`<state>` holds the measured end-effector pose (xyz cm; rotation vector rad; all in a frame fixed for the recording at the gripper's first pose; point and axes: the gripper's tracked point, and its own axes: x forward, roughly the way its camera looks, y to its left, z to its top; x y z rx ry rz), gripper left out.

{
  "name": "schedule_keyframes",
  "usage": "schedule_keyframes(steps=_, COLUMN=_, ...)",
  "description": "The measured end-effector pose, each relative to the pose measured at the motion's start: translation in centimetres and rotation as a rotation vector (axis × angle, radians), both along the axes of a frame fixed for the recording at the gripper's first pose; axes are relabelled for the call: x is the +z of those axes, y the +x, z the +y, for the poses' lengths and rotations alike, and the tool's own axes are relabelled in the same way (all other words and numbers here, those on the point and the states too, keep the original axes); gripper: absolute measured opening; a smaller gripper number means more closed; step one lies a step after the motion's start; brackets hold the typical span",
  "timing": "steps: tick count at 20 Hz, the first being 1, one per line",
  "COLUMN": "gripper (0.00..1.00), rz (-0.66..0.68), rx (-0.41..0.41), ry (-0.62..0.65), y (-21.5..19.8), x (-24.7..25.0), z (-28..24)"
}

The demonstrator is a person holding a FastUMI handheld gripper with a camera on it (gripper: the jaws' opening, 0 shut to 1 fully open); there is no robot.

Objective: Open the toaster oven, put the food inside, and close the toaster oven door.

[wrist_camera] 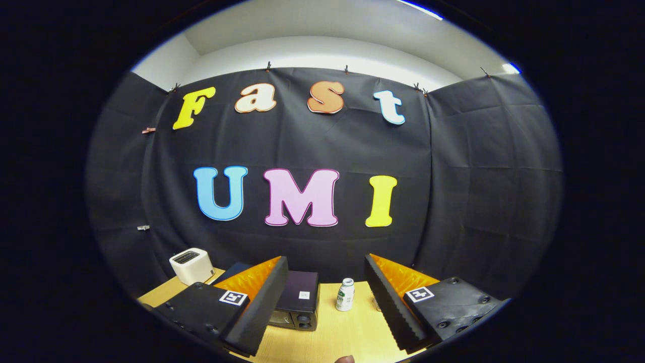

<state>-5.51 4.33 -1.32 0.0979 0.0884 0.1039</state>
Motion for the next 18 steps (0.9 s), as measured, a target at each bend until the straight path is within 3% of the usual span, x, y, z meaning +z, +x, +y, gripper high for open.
schedule_keyframes(steps=6, gripper=0.98, rz=0.002, rx=-0.022, ry=0.035, y=0.4, x=-0.5, z=-2.7)
schedule_keyframes(steps=10, gripper=0.98, rz=0.001, rx=-0.044, ry=-0.005, y=0.6, x=-1.4, z=-3.9)
schedule_keyframes(steps=18, gripper=0.98, rz=-0.022, rx=-0.017, ry=0.032, y=-0.2, x=-1.4, z=-4.2)
